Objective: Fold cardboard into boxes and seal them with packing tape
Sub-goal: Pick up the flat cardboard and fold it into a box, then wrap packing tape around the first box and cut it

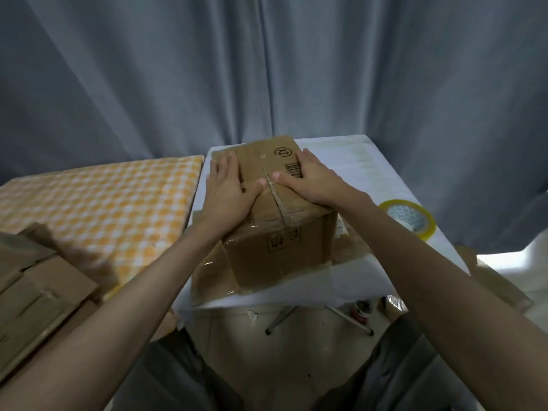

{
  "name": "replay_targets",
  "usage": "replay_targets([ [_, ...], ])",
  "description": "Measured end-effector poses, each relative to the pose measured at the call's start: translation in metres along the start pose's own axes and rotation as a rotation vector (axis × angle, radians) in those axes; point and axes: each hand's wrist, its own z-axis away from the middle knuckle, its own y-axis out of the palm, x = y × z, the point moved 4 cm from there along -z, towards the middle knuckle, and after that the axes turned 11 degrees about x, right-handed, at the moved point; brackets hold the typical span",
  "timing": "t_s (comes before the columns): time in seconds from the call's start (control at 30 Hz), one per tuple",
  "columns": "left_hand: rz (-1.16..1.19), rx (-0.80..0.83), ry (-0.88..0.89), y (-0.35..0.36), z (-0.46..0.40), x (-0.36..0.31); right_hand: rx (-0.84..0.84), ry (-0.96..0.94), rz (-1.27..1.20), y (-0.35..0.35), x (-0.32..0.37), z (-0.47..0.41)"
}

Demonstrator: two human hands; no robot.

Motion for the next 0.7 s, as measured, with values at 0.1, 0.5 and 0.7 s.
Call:
replay_targets([
  [0.1,-0.067,0.093,0.250,0.002,0.003,-0.011,-0.003,0.028,-0.013,-0.002,0.001,-0.001],
  [0.5,-0.346,0.375,0.324,0.020,-0.004,0.000,-0.124,0.480,0.001,-0.047,-0.136,0.072],
  [0.7,-0.328,0.317,0.284,0.019,0.003,-0.004,0.080,0.619,0.293,-0.026,-0.166,0.116],
])
